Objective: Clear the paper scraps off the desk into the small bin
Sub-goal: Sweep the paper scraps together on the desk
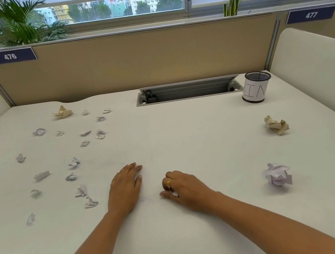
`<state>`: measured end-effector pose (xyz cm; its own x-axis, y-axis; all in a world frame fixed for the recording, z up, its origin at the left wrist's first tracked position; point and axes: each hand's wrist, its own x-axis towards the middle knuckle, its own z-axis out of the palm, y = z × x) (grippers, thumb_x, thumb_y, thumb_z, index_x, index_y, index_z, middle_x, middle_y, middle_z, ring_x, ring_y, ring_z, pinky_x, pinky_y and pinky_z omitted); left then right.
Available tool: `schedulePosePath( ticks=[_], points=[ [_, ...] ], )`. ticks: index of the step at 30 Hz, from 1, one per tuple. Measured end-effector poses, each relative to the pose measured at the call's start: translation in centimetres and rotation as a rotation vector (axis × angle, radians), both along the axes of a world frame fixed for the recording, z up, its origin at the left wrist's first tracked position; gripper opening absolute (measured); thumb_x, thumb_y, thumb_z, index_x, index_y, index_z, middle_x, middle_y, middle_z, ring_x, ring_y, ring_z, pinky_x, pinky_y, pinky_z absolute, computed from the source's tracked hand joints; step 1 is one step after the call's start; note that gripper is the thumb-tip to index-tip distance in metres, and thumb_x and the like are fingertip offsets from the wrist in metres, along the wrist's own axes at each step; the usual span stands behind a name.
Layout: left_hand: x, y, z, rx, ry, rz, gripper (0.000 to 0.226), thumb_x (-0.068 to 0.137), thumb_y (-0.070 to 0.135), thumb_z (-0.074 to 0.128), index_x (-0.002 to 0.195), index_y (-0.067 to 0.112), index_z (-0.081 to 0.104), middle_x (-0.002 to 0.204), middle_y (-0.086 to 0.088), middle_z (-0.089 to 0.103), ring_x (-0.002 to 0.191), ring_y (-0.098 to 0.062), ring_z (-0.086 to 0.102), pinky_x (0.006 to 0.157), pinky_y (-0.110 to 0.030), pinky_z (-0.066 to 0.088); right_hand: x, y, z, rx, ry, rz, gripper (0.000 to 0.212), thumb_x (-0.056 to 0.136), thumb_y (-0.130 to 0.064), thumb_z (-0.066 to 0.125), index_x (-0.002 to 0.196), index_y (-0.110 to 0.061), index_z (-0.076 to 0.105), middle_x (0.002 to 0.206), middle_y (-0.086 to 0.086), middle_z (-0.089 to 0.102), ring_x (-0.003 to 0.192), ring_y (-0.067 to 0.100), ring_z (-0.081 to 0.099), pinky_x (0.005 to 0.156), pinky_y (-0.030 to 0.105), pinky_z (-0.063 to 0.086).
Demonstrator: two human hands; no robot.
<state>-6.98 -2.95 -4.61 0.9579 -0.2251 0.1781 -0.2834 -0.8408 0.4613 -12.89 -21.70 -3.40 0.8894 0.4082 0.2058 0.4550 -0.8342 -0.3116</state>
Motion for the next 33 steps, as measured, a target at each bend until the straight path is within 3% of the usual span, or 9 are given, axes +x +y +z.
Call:
schedulePosePath(
  ticks=[6, 10, 14, 18, 22, 25, 28, 33],
  points=[
    [0.1, -0.1, 0.0, 0.005, -0.003, 0.0, 0.037, 0.096, 0.02, 0.041, 0.132, 0.022, 0.047, 0.147, 0.003, 0.04, 0.138, -0.014, 0.031, 0.115, -0.032, 0.021, 0.9, -0.9, -0.3, -0.007, -0.067, -0.051, 0.038, 0.097, -0.035, 0.043, 0.085, -0.003, 0.06, 0.088, 0.011, 0.06, 0.07, 0.034, 0.057, 0.062, 0.031, 0.041],
    [0.4, -0.5, 0.0, 0.003, -0.014, 0.025, 0.035, 0.095, 0.019, 0.044, 0.129, 0.019, 0.051, 0.144, 0.0, 0.043, 0.135, -0.015, 0.036, 0.114, -0.034, 0.024, 2.1, -1.8, 0.0, 0.085, 0.008, -0.214, 0.04, 0.095, -0.039, 0.046, 0.07, -0.009, 0.052, 0.078, 0.008, 0.057, 0.07, 0.027, 0.055, 0.062, 0.026, 0.033],
    [0.8, -1.7, 0.2, 0.006, -0.006, 0.071, 0.031, 0.094, 0.022, 0.045, 0.124, 0.02, 0.053, 0.141, 0.0, 0.044, 0.133, -0.017, 0.037, 0.111, -0.038, 0.023, 4.0, -4.0, 1.5, 0.499, 0.174, -0.54, 0.051, 0.09, -0.039, 0.057, 0.052, -0.014, 0.035, 0.05, 0.003, 0.034, 0.05, 0.016, 0.033, 0.05, 0.024, 0.026],
    [1.4, -3.4, 0.4, -0.004, 0.02, 0.041, 0.029, 0.094, 0.023, 0.045, 0.121, 0.02, 0.054, 0.143, 0.001, 0.04, 0.134, -0.016, 0.035, 0.112, -0.04, 0.021, 5.1, -6.5, 2.8, 0.945, 0.455, -0.75, 0.047, 0.088, -0.039, 0.061, 0.054, -0.015, 0.037, 0.052, -0.001, 0.043, 0.043, 0.013, 0.038, 0.035, 0.014, 0.03],
    [2.2, -5.5, 0.8, -0.017, 0.029, -0.018, 0.026, 0.094, 0.024, 0.044, 0.118, 0.022, 0.055, 0.144, 0.002, 0.038, 0.135, -0.015, 0.033, 0.113, -0.041, 0.019, 6.0, -8.4, 3.7, 1.366, 0.684, -0.81, 0.039, 0.091, -0.035, 0.058, 0.062, -0.017, 0.039, 0.054, -0.004, 0.036, 0.034, 0.006, 0.034, 0.028, 0.012, 0.021],
    [3.2, -7.3, 1.2, -0.001, 0.034, -0.061, 0.027, 0.094, 0.024, 0.044, 0.12, 0.022, 0.053, 0.146, 0.003, 0.036, 0.136, -0.014, 0.031, 0.114, -0.041, 0.017, 6.6, -9.9, 4.3, 1.594, 0.717, -0.809, 0.034, 0.093, -0.031, 0.056, 0.067, -0.015, 0.041, 0.053, -0.004, 0.033, 0.024, 0.001, 0.032, 0.025, 0.011, 0.019],
    [4.2, -9.5, 1.5, 0.022, 0.03, -0.11, 0.029, 0.095, 0.026, 0.043, 0.122, 0.022, 0.051, 0.146, 0.003, 0.034, 0.137, -0.012, 0.03, 0.114, -0.041, 0.016, 7.5, -11.7, 5.1, 1.627, 0.681, -0.829, 0.034, 0.094, -0.03, 0.055, 0.067, -0.015, 0.04, 0.057, -0.003, 0.033, 0.024, 0.001, 0.031, 0.024, 0.011, 0.019],
    [6.4, -13.3, 1.3, 0.075, 0.039, -0.171, 0.034, 0.096, 0.031, 0.039, 0.129, 0.025, 0.043, 0.148, 0.005, 0.03, 0.138, -0.009, 0.027, 0.114, -0.038, 0.017, 10.2, -15.7, 6.9, 1.406, 0.516, -0.937, 0.031, 0.093, -0.026, 0.057, 0.067, -0.013, 0.045, 0.059, 0.0, 0.04, 0.047, 0.008, 0.032, 0.026, 0.011, 0.021]
  ],
)
